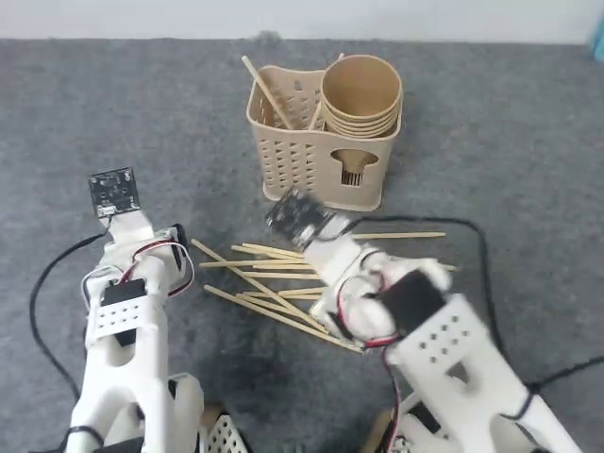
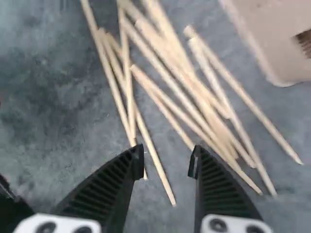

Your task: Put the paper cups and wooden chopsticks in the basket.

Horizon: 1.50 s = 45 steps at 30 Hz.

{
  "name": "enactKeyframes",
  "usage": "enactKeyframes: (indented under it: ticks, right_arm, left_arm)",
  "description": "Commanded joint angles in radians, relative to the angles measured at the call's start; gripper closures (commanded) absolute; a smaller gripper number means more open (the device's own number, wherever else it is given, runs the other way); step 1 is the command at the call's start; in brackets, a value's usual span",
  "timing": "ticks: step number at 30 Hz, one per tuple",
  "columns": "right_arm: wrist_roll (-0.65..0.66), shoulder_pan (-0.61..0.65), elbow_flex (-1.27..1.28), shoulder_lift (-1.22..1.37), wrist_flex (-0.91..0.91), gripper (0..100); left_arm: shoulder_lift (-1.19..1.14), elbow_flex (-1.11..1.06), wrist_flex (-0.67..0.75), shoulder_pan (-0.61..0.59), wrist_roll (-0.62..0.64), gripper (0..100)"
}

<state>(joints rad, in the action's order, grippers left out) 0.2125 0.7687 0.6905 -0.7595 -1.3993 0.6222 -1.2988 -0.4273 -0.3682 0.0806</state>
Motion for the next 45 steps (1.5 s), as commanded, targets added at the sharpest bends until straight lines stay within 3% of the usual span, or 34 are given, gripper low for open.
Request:
enactKeyframes:
  ticks: [1, 8, 12, 24, 34, 36, 39, 45]
  right_arm:
    - [0.008, 0.038, 0.152, -0.025, 0.2, 83.2]
    - [-0.04, 0.116, 0.373, -0.025, 0.521, 83.2]
    - [-0.127, 0.119, 0.374, 0.01, 0.601, 83.3]
    - [-0.133, 0.12, 0.361, 0.329, 0.909, 83.3]
    - [-0.135, 0.117, 0.209, 0.627, 0.918, 83.4]
    - [-0.135, 0.119, 0.19, 0.656, 0.911, 87.0]
    - [-0.135, 0.117, 0.189, 0.642, 0.911, 99.8]
    - [-0.133, 0.093, 0.204, 0.513, 0.852, 96.2]
  left_arm:
    - [0.002, 0.041, 0.017, -0.009, -0.006, 83]
    - [-0.003, 0.076, 0.021, -0.106, 0.044, 83]
    - [-0.003, 0.088, 0.023, -0.15, 0.087, 83]
    - [-0.003, 0.105, 0.023, -0.19, 0.115, 83]
    - [-0.003, 0.104, 0.023, -0.19, 0.115, 83]
    - [-0.003, 0.104, 0.023, -0.19, 0.115, 83]
    - [-0.003, 0.104, 0.023, -0.189, 0.115, 83]
    - [-0.003, 0.104, 0.023, -0.187, 0.115, 83]
